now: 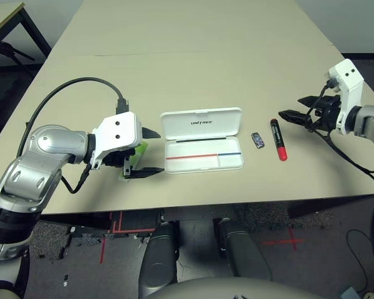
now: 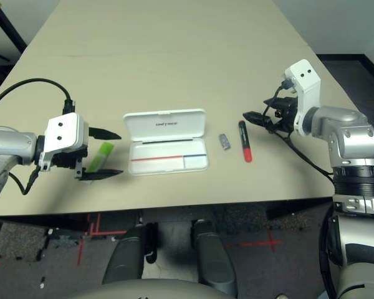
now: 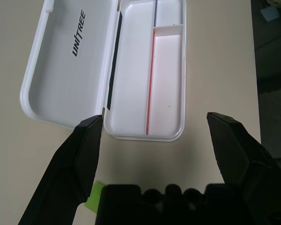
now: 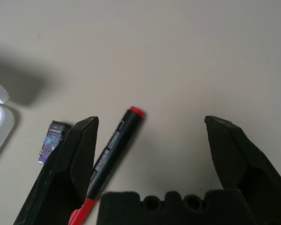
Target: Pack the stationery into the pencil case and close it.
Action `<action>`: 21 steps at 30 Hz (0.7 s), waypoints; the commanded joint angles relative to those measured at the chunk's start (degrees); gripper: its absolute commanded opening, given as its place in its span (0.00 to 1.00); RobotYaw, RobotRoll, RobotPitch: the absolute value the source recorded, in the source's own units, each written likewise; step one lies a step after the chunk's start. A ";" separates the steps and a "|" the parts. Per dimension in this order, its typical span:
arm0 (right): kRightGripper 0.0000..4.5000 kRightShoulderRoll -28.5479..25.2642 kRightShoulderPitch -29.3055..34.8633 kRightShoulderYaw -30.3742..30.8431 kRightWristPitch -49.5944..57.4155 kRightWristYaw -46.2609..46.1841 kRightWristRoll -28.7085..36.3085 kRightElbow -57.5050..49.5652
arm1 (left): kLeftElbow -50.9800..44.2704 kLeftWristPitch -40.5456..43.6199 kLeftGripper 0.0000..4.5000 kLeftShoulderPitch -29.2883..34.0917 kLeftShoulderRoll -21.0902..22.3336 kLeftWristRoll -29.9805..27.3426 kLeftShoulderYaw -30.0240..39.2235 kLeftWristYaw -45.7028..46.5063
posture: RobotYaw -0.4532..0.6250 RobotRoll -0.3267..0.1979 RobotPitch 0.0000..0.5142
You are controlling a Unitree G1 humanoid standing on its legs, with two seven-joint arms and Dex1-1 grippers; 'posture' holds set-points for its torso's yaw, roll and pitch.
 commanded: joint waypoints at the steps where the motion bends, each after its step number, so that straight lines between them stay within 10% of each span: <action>1: 1.00 0.16 -0.92 -0.28 7.61 -3.36 1.11 -3.85 | 0.76 -0.88 0.99 -0.55 -0.12 -0.18 -1.22 -0.31 | 0.36 0.62 0.33; 21: 1.00 8.85 2.73 3.77 10.19 -13.90 0.96 -1.35 | -0.92 -0.96 0.99 0.24 0.06 -0.38 -2.56 0.35 | 0.39 0.62 0.36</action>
